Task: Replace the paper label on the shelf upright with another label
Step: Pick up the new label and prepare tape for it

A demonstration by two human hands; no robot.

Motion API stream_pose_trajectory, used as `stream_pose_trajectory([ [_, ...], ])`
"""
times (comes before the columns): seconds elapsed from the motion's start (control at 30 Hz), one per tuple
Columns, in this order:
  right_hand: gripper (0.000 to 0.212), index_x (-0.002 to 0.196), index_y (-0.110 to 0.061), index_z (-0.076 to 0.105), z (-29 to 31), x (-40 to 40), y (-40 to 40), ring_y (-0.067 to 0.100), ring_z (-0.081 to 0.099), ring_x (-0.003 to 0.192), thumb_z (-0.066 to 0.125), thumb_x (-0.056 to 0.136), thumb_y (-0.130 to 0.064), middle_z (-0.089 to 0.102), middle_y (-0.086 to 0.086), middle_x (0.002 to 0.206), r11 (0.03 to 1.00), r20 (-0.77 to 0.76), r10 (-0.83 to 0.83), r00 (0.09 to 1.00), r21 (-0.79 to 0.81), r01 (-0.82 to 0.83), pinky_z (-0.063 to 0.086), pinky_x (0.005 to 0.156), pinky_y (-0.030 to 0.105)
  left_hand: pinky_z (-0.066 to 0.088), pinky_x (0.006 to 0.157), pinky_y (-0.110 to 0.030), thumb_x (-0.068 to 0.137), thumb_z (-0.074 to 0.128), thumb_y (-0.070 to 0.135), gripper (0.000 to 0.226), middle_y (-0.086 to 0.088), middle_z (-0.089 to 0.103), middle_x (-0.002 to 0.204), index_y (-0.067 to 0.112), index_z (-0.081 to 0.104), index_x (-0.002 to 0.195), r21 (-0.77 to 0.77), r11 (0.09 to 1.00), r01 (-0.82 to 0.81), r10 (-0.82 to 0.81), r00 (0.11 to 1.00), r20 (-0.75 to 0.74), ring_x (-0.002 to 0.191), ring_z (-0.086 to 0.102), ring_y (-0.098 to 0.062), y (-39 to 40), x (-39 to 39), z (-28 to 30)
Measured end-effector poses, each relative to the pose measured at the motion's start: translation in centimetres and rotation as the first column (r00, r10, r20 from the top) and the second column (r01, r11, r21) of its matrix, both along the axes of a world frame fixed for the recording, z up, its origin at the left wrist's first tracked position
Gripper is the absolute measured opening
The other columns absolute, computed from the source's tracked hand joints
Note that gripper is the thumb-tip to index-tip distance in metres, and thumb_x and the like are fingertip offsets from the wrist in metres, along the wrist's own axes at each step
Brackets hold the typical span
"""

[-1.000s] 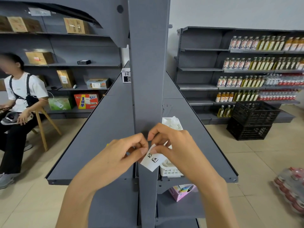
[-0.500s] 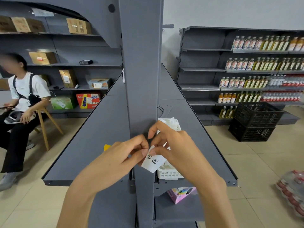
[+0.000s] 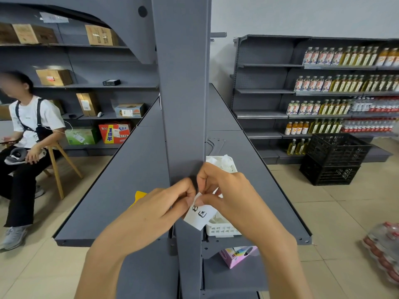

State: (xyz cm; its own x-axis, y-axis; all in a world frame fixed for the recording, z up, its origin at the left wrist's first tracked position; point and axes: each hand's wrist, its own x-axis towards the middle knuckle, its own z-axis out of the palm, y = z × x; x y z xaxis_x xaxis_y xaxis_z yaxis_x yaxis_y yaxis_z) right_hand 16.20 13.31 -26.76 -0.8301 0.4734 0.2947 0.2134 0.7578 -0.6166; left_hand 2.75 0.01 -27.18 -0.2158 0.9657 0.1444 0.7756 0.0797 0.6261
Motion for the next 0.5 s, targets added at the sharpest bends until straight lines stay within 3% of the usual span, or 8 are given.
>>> stream_pose_trajectory([
  [0.1,0.019,0.081,-0.027,0.055,-0.1,0.2,0.2,0.004,0.06,0.088,0.072,0.084,-0.019,0.068,-0.012,0.085,1.0,-0.043,0.019,0.999,-0.021,-0.02,0.054,0.082,0.032,0.038,0.064,-0.056,0.106,0.037,0.033,0.02,-0.011,0.049,0.073,0.023,0.045,0.091,0.016,1.0,0.008,-0.009,0.999,0.048,0.069,0.041,-0.036,0.0,0.1,0.1],
  [0.23,0.009,0.084,-0.032,0.061,-0.1,0.8,-0.1,0.005,0.055,0.091,0.061,0.093,-0.034,0.056,-0.016,0.091,0.997,-0.071,0.044,0.997,0.068,-0.039,0.051,0.079,0.028,0.044,0.073,-0.06,0.106,0.032,0.041,0.026,0.008,0.059,0.075,0.024,0.046,0.091,0.059,0.998,0.014,-0.021,0.993,0.118,0.074,0.047,-0.035,-0.1,0.2,0.1],
  [0.37,0.026,0.083,-0.027,0.056,0.1,1.3,-0.9,0.009,0.054,0.076,0.045,0.098,-0.046,0.055,-0.011,0.08,0.996,-0.12,0.028,0.992,0.084,-0.018,0.048,0.066,0.024,0.046,0.07,-0.057,0.105,0.033,0.042,0.028,0.0,0.061,0.072,0.023,0.048,0.091,0.14,0.989,-0.04,0.016,0.985,0.171,0.07,0.052,-0.034,0.7,1.4,0.3],
  [0.5,0.03,0.076,-0.021,0.042,-0.3,0.9,-1.5,0.012,0.036,0.048,0.041,0.104,-0.034,0.043,-0.006,0.057,0.997,-0.234,-0.065,0.97,-0.042,0.057,0.032,0.047,0.024,0.04,0.058,-0.04,0.104,0.033,0.034,0.027,-0.016,0.055,0.071,0.014,0.045,0.09,0.272,0.948,-0.165,0.111,0.972,0.206,0.056,0.043,-0.02,2.3,4.0,0.5],
])
